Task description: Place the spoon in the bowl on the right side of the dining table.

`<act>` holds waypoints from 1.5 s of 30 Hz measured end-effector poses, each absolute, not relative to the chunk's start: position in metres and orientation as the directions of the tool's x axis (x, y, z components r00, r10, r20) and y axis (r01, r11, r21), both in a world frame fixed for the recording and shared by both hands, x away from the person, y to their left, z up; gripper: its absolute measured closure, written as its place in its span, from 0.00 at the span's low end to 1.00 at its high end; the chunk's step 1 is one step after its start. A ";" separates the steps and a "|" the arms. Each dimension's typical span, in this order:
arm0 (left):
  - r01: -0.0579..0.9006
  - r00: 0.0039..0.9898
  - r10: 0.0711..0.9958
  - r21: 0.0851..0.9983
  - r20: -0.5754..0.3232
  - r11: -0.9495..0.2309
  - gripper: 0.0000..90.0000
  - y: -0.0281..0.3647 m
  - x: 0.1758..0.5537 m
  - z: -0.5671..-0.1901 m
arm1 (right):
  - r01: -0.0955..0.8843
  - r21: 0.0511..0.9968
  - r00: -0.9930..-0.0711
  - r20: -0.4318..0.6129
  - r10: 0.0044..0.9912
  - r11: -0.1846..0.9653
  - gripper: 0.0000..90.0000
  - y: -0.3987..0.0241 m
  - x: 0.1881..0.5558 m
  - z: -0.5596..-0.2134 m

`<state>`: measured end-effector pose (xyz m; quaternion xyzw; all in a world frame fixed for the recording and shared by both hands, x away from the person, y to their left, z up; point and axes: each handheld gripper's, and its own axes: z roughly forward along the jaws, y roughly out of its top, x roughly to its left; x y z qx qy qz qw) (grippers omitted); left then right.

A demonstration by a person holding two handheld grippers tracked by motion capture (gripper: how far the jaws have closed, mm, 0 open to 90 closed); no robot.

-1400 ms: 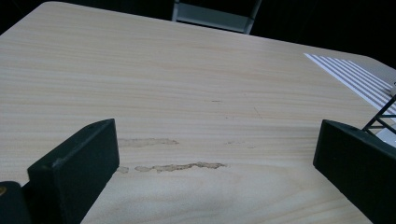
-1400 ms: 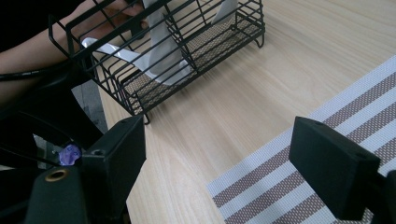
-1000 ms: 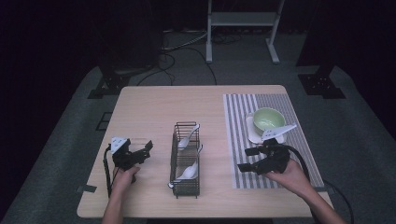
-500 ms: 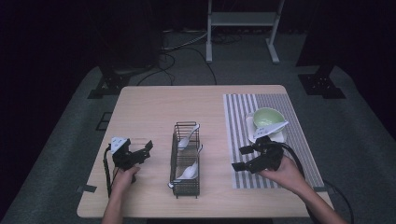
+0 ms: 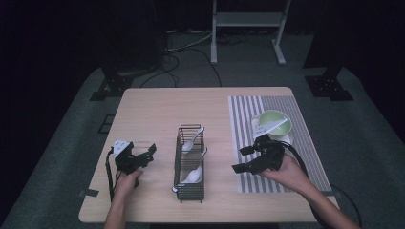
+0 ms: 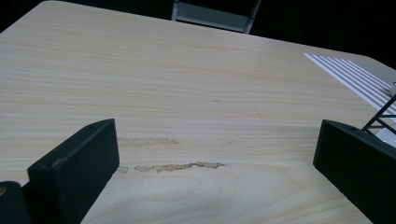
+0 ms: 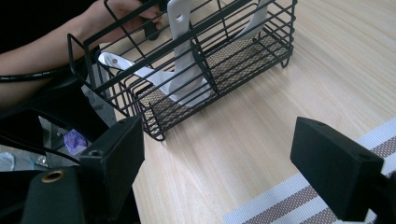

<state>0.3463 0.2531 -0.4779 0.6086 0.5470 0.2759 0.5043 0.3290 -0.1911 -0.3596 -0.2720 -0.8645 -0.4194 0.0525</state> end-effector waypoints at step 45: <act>0.386 0.249 0.944 0.917 -0.214 0.106 0.00 0.253 0.346 -0.478 | 0.489 0.631 -0.871 0.321 0.371 0.602 0.19 -0.143 0.338 -0.340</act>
